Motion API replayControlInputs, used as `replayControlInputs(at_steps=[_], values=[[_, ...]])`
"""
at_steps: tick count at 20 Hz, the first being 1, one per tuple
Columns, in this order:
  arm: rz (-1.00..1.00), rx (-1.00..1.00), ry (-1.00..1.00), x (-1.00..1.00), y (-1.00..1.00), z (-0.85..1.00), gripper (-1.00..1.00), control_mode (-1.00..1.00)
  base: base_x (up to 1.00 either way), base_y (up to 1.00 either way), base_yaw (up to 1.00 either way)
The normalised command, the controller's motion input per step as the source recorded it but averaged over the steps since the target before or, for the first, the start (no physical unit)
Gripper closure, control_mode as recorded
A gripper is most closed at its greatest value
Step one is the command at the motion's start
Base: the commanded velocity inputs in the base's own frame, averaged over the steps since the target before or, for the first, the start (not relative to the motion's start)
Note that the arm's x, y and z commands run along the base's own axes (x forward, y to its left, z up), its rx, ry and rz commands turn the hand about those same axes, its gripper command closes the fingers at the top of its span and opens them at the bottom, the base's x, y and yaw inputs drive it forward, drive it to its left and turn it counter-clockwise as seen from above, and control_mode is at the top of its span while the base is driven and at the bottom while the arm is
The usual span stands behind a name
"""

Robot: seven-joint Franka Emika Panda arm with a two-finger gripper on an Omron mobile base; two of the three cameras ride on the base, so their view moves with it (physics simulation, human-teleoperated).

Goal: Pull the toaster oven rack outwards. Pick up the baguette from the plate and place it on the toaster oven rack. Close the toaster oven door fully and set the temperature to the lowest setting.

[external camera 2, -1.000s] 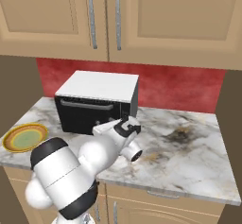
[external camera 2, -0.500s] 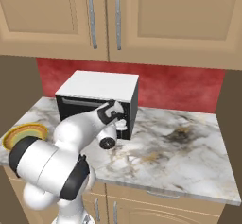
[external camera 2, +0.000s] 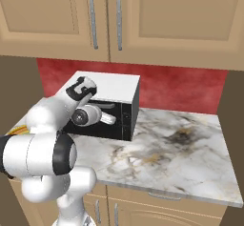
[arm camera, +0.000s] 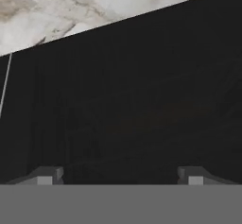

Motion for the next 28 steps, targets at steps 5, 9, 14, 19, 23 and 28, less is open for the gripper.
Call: replayControlInputs(at_steps=[5, 9, 14, 19, 23, 28], values=[[0.0, 0.14, 0.18, -0.06, -0.39, 1.0, -1.0, -1.0, 0.0, 0.0, 0.0], [-0.01, 0.14, 0.25, -0.4, -0.54, 1.0, -1.0, -1.0, 0.0, 0.0, 0.0], [0.0, 0.17, 0.35, -0.51, -0.68, 1.0, -1.0, -1.0, 0.0, 0.0, 0.0], [0.0, 0.21, 0.34, -0.44, -0.82, 1.0, -1.0, -1.0, 0.0, 0.0, 0.0], [0.0, 0.2, 0.32, -0.49, -0.8, 1.0, -1.0, -1.0, 0.0, 0.0, 0.0], [-0.06, 0.18, 0.31, -0.32, -0.7, 0.87, -1.0, -1.0, 0.0, 0.0, 0.0]])
